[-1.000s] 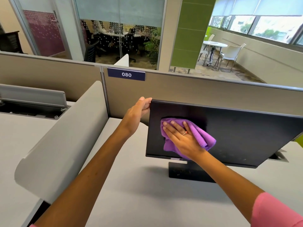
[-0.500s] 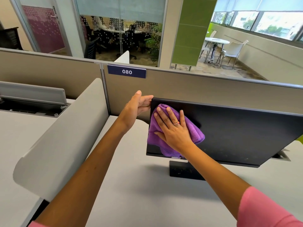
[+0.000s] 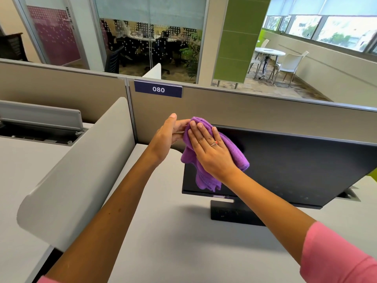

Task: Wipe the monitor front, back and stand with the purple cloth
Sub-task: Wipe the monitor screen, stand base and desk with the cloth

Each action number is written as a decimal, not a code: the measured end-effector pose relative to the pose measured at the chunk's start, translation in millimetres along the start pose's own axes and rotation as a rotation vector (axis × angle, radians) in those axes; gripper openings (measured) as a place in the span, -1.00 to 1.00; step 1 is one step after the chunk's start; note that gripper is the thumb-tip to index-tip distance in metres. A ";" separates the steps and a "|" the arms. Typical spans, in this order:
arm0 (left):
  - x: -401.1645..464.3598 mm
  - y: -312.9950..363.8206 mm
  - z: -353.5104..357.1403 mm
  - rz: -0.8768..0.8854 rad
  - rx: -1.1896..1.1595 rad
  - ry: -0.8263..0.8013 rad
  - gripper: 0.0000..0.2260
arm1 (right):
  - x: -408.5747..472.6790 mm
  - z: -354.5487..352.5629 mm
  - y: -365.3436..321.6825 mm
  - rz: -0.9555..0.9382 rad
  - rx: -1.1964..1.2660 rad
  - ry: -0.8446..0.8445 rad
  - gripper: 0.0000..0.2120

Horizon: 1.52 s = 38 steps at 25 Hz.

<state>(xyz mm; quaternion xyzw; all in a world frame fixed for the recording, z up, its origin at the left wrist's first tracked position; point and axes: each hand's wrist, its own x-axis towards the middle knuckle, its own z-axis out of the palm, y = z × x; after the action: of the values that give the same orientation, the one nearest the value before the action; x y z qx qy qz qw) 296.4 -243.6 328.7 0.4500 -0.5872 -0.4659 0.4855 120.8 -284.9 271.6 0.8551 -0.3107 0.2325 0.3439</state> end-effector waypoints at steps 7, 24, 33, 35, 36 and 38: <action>1.4 3.1 0.3 -0.024 0.058 0.014 -0.47 | -40.2 16.1 -10.2 -0.144 -0.020 -0.184 -0.30; 3.3 -9.0 -5.3 -0.140 -0.154 0.012 -0.52 | -55.8 29.4 -25.4 -0.130 -0.014 -0.234 -0.27; 1.5 -57.9 -6.4 -0.300 -0.184 -0.023 -0.42 | -73.9 25.2 -8.5 -0.057 -0.016 -0.233 -0.27; 1.2 -65.7 -6.6 -0.330 -0.175 -0.029 -0.41 | -51.5 17.5 -3.2 0.030 0.028 -0.138 -0.36; 0.8 -69.3 -6.5 -0.344 -0.173 -0.028 -0.42 | -45.4 17.3 -4.0 0.055 0.053 -0.110 -0.39; -0.3 -76.3 -5.3 -0.365 -0.176 -0.024 -0.44 | -46.1 24.4 -12.6 0.031 0.071 -0.110 -0.37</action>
<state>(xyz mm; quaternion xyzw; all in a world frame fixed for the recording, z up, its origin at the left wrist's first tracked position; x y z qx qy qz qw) 307.5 -256.2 254.0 0.4992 -0.4587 -0.6008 0.4236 101.8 -278.5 221.8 0.8732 -0.3341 0.2012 0.2922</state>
